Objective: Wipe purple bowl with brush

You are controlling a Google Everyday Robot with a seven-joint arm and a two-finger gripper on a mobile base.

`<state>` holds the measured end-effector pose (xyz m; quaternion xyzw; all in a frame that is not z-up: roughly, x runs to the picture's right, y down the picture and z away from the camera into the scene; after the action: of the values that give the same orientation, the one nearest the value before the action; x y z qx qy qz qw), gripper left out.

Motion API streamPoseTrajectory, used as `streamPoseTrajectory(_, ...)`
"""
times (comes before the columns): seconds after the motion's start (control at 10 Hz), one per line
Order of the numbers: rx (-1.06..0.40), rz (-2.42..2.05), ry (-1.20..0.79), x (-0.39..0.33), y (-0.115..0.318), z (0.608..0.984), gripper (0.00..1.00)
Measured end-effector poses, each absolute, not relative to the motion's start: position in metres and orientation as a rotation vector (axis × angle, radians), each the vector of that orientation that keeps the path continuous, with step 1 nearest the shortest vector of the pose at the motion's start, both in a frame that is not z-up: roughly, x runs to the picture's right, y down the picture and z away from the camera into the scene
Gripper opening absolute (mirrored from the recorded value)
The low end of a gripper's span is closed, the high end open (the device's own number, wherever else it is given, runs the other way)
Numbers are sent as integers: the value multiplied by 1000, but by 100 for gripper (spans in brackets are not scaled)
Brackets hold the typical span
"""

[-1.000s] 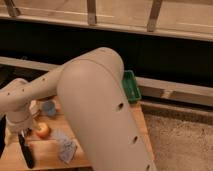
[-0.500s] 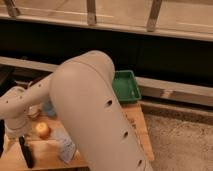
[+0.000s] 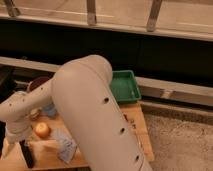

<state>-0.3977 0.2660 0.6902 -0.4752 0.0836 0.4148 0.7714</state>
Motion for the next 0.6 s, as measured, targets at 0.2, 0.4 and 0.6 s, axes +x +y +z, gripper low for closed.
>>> streamPoseTrajectory(0.2,-1055,904,200,-396,276,690,80)
streamPoseTrajectory(0.4,-1068,911,231,-392,285,690,80)
streamPoseTrajectory(0.6,-1080,918,260,-388,292,692,80)
